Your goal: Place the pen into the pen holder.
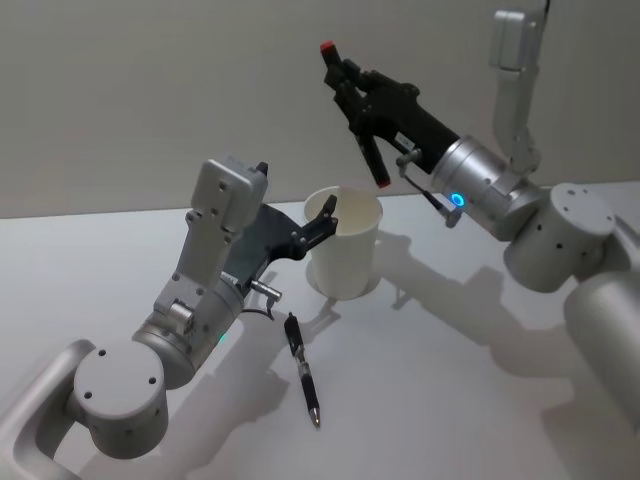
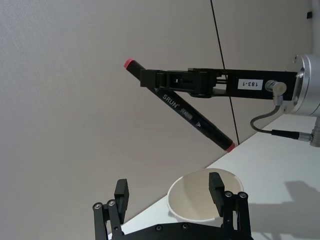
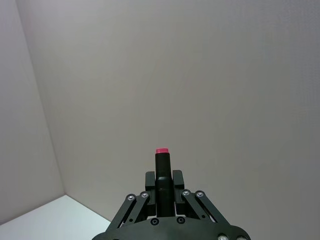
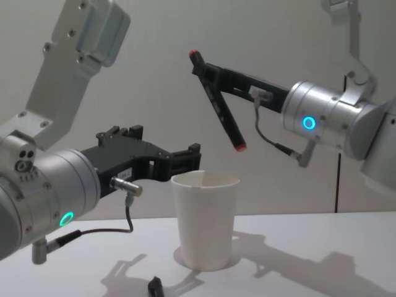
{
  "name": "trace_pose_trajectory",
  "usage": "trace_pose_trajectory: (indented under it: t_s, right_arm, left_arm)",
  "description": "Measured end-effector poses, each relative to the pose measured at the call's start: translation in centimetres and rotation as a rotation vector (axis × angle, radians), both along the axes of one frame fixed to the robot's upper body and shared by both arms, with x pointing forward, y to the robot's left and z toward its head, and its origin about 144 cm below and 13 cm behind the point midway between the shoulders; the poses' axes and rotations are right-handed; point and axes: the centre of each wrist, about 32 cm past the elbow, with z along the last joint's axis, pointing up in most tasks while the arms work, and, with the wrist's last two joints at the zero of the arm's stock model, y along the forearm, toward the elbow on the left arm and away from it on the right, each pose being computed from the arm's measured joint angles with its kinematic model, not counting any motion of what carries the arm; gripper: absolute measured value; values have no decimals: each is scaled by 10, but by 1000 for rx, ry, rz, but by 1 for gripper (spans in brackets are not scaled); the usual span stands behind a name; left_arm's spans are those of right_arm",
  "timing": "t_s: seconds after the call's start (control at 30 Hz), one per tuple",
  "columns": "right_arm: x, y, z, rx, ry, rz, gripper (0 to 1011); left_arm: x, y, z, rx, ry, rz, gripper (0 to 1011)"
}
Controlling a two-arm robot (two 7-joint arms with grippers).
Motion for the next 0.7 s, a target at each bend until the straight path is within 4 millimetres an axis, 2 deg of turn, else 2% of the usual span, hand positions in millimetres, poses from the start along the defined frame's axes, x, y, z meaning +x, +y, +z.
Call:
trace_pose_trajectory:
  t_s: [0.27,0.7]
  right_arm:
    - [4,9,-4,9,6,14,191]
    - [9,9,-11,-19,12,-4,192]
  left_arm:
    - [0,0,0,0,0,0,1001]
    - [0,0,0,0,0,0,1001]
